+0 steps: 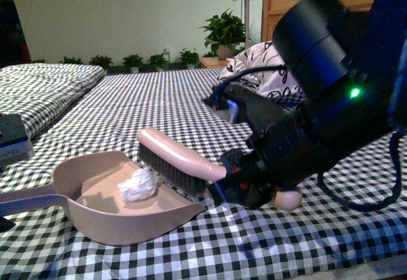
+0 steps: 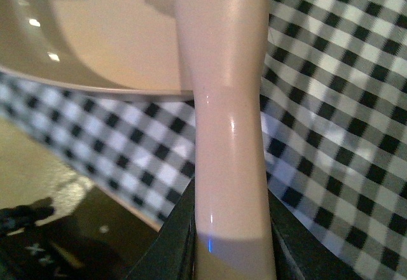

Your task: Clean up trash

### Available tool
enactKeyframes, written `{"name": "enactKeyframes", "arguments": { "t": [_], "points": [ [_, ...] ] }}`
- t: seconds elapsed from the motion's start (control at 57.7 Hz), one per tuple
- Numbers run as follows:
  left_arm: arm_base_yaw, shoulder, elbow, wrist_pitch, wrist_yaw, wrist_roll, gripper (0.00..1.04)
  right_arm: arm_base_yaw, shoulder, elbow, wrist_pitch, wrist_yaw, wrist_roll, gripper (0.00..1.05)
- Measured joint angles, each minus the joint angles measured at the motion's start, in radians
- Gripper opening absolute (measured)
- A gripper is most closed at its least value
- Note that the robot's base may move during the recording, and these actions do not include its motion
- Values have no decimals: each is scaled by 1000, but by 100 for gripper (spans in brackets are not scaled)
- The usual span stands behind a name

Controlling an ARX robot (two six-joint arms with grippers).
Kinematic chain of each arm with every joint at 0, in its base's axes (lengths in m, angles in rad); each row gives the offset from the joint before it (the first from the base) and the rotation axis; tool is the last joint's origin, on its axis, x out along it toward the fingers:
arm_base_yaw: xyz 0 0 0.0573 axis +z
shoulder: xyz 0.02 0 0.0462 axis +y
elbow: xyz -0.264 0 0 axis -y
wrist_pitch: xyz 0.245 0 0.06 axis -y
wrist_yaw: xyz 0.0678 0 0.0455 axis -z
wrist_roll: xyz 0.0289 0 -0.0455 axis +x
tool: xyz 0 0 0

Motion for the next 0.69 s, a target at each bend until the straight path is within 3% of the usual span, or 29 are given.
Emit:
{"name": "enactKeyframes", "arguments": {
  "t": [0.572,0.694],
  "points": [
    [0,0,0,0,0,0,27,-182,-61,-18,140,163,56,20],
    [0,0,-16,114,48,-99,27,-217,-82,-53,146,163,68,20]
  ]
}}
